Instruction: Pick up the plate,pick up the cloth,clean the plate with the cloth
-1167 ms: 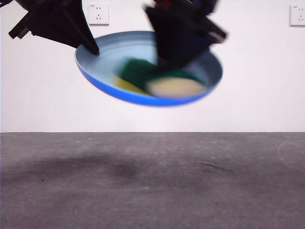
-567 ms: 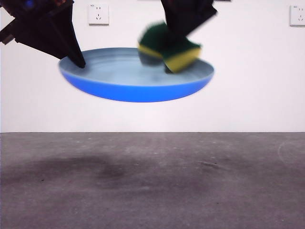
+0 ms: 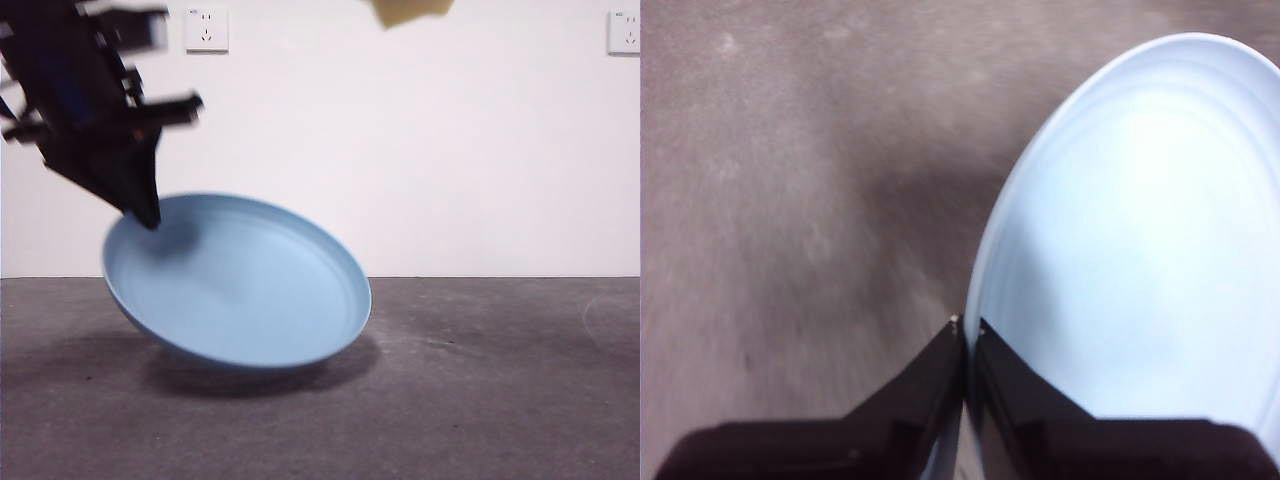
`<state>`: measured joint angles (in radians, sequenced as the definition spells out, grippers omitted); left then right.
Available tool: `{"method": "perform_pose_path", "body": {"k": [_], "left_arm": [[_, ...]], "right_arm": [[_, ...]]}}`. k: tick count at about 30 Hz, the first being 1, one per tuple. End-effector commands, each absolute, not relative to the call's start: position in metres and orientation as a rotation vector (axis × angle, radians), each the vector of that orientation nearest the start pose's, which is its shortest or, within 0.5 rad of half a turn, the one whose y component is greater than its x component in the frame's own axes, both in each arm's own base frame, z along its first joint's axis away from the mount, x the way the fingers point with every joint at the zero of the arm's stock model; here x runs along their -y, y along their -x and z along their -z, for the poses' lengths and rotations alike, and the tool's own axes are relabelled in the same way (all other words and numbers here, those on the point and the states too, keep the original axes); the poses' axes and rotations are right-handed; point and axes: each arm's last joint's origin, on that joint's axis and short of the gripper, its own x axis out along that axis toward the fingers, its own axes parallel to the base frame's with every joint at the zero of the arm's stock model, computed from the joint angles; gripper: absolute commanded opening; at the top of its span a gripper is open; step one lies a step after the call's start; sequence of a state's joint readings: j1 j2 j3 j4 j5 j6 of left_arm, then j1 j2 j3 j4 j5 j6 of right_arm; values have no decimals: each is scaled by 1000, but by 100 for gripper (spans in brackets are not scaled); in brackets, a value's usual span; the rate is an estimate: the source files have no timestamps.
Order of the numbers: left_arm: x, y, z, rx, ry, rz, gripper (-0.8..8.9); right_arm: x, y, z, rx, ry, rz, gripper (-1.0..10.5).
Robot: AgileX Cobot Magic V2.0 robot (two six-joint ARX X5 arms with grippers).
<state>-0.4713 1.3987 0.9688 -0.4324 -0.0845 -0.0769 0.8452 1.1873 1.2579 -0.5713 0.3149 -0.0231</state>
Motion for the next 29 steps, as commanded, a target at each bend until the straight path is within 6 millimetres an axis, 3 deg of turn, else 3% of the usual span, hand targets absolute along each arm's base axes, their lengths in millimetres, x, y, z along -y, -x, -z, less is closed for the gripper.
{"method": "perform_pose_path", "body": {"k": [1,11,13,15,17,23,29], "left_arm": [[126,-272,-227,-854,-181,313,-9],[105,-302,-178,-989,-215,208,9],[100,-304,-177,-997,-207,195,126],[96,-305,-178,-996,-199,183,374],[93,-305,-178,-1001,-195,173,541],[89,-289,-196,-1040,-190,176,538],[91,-261,-242,-918,-170,215,534]], "right_arm": [[-168,-161,-384,-416,286,-521,-17],[-150,-145,-390,-439,286,-512,-17],[-149,-146,-390,-442,286,-507,-17],[-148,-149,-389,-447,285,-494,-17],[-148,-156,-386,-459,285,-475,-17],[-152,-189,-365,-566,290,-382,-16],[-163,-241,-315,-806,244,-449,-16]]}}
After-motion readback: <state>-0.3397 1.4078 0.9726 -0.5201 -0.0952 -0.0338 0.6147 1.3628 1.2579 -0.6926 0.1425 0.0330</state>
